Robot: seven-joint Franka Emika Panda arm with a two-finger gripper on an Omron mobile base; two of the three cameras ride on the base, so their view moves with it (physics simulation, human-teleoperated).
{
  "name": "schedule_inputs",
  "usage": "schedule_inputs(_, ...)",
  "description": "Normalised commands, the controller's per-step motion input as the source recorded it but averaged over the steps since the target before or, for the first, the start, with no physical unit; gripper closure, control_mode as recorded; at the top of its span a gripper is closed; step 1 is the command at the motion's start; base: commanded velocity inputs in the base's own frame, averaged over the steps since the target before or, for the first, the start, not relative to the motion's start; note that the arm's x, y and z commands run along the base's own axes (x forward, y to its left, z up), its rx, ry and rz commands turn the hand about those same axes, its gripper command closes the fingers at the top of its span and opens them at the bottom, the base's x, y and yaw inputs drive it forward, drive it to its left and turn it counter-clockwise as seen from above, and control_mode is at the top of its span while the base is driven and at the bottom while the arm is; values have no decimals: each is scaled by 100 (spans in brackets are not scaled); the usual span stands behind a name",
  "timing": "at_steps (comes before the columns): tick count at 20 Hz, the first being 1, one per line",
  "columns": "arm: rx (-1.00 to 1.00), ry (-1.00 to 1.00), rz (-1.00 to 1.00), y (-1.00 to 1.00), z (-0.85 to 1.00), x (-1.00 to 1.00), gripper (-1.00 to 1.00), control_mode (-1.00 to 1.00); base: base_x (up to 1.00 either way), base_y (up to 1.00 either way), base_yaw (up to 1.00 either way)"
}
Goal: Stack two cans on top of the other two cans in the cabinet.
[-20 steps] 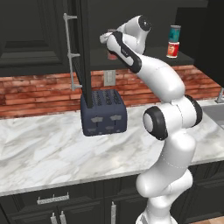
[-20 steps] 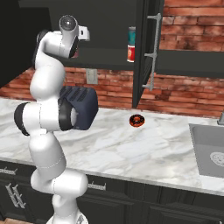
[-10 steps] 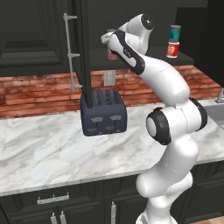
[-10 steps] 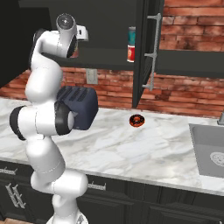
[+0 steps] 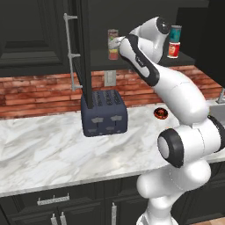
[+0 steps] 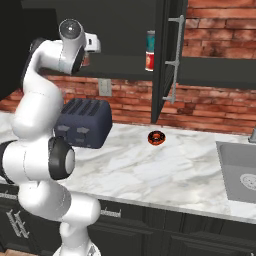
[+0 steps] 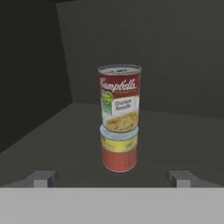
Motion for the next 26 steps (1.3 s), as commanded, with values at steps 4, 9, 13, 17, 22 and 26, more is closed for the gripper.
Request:
schedule_inputs(4,0,0,-7,-25,0,-92,-100,-100,0,0,0)
schedule_inputs(9,0,-1,-8,-18,-2,-94,-100,-100,0,0,0)
schedule_inputs(13,0,0,-13,-10,-6,-92,-100,-100,0,0,0)
schedule_inputs(17,0,0,-11,-13,-12,-93,-100,-100,0,0,0)
schedule_inputs(22,0,1,-12,-10,-17,-93,-100,-100,0,0,0)
schedule_inputs(26,0,0,-10,-11,-25,-94,-100,-100,0,0,0)
